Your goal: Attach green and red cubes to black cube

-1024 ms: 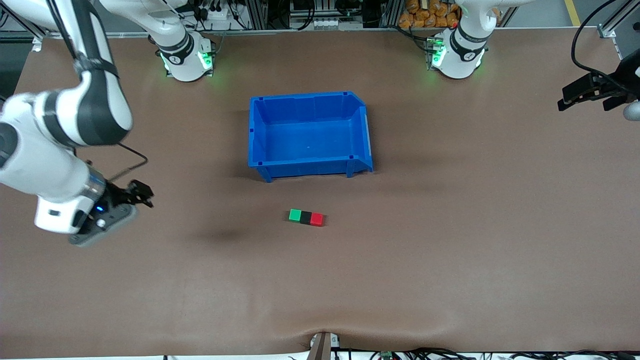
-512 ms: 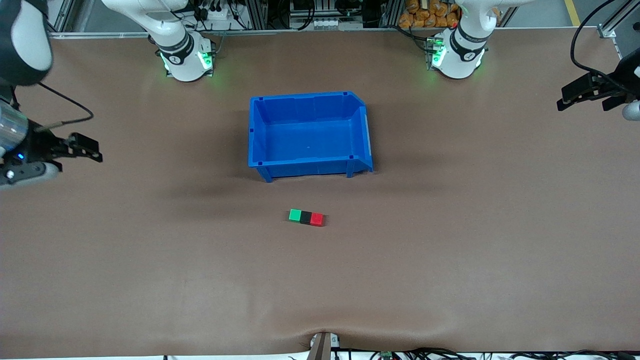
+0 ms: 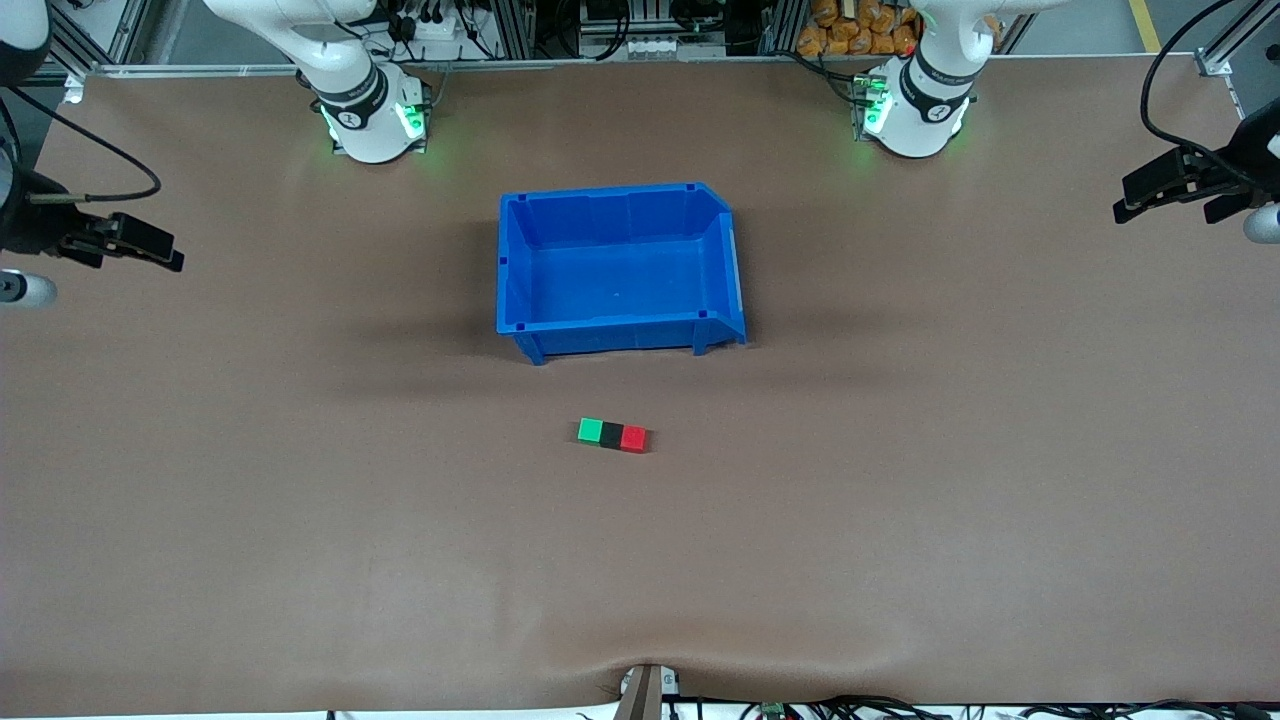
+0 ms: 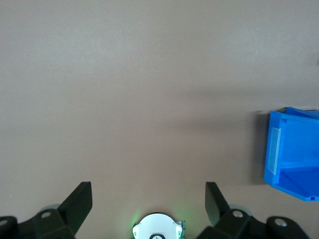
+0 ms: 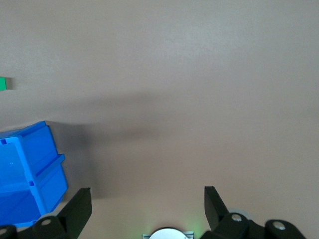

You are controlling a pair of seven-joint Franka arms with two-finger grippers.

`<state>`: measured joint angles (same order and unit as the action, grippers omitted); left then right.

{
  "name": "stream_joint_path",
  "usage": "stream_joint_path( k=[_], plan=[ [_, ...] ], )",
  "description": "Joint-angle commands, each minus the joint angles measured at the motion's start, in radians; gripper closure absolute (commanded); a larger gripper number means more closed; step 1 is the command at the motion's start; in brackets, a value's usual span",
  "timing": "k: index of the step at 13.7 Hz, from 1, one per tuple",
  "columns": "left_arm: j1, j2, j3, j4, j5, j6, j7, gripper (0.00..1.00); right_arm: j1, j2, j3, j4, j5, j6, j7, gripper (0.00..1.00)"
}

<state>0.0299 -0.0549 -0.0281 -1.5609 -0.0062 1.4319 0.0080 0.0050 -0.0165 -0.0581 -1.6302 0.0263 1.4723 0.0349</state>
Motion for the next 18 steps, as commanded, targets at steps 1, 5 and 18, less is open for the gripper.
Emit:
stream_joint_path(
  k=[1, 5, 18],
  plan=[
    [0.007, 0.015, -0.004, 0.027, -0.015, -0.004, -0.013, 0.0, -0.022, -0.031, 0.014, -0.013, 0.006, -0.012, 0.026, 0.0],
    [0.007, 0.015, -0.004, 0.028, -0.015, -0.004, -0.013, 0.0, -0.023, -0.031, 0.012, 0.001, 0.012, -0.007, 0.026, 0.0],
    [0.013, 0.015, -0.004, 0.038, -0.015, -0.005, -0.011, 0.0, -0.025, -0.028, 0.011, 0.003, 0.014, -0.01, 0.016, 0.0]
  ],
)
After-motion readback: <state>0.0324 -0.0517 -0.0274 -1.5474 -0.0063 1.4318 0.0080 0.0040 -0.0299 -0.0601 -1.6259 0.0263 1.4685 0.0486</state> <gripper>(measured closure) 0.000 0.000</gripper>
